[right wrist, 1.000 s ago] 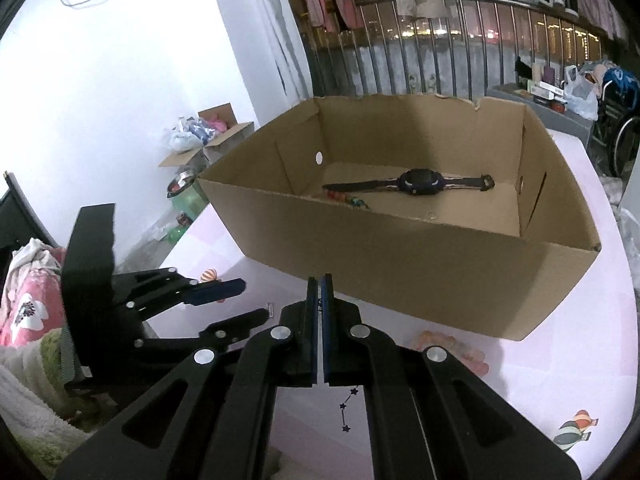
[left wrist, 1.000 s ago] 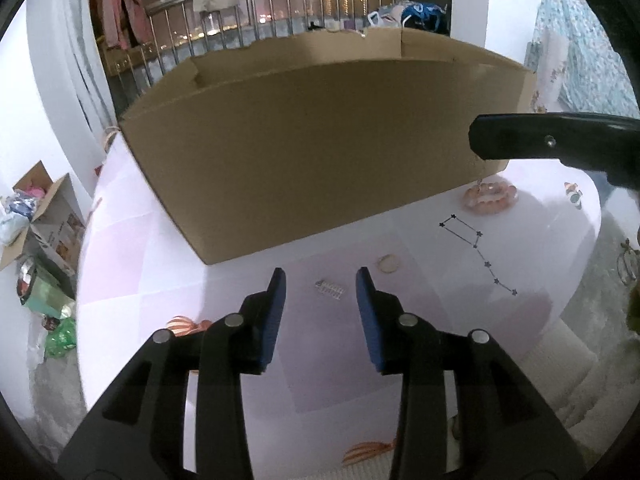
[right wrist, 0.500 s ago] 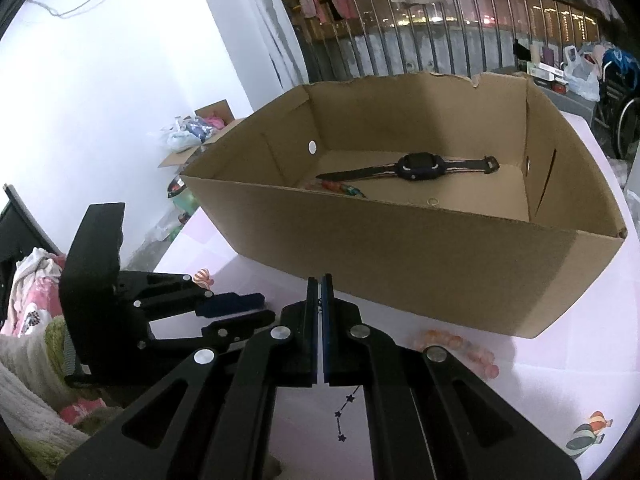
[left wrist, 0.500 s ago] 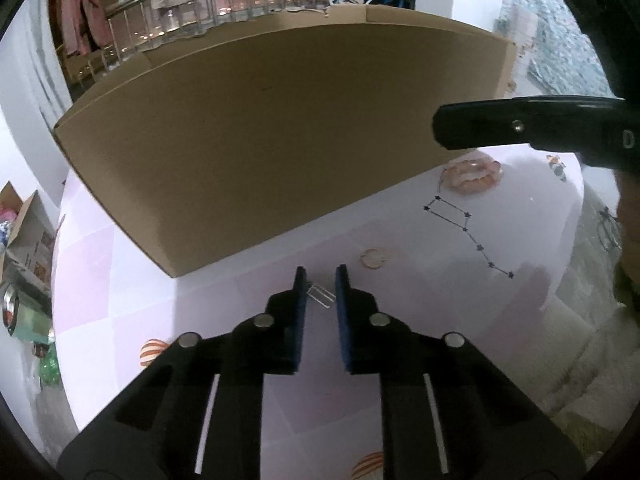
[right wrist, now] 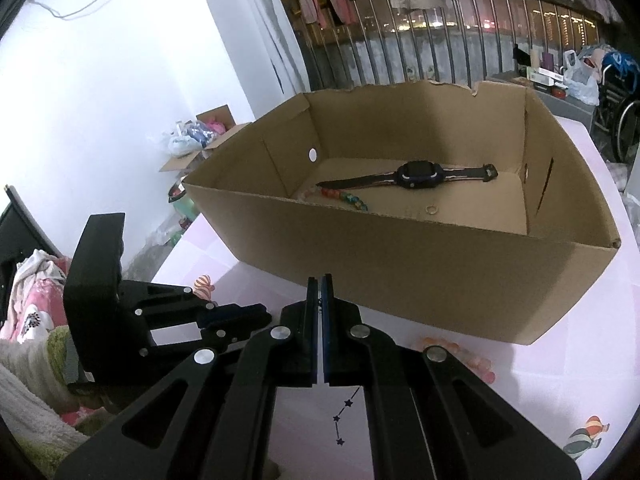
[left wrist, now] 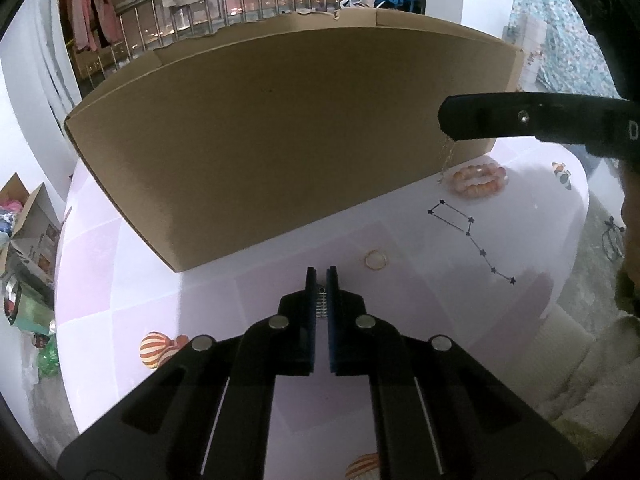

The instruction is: Organize jewelry

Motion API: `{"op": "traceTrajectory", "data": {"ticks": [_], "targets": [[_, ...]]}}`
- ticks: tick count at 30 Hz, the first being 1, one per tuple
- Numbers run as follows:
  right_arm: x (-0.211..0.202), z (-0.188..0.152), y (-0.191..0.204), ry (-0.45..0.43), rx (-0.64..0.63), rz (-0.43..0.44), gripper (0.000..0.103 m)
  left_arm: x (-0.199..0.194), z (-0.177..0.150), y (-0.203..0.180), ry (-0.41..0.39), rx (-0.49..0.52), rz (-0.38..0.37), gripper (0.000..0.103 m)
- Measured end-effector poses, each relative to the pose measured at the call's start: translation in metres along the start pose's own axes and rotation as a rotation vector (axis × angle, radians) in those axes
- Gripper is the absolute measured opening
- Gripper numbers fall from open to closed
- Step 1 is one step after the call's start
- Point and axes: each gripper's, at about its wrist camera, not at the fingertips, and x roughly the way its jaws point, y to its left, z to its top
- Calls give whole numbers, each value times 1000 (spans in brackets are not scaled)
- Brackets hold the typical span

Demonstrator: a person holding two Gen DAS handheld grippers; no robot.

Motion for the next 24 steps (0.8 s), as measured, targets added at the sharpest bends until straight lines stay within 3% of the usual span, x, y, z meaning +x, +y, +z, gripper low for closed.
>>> {"op": "traceTrajectory", "data": {"ticks": [11,18,21,24], "targets": [[-15,7,3,-48,-12,10,2,-37,5,0,-67,-18,44,4],[-42,38,9,-159,-55,51,2,-102,48,2,-253,-24,12,4],[-48,55,4,-196,-52,69,2,-110,74,6,-323,-38,-25,4],[-47,75,-12,-203,-26,69,2,-99,96,8,-335,-61,-60,4]]}}
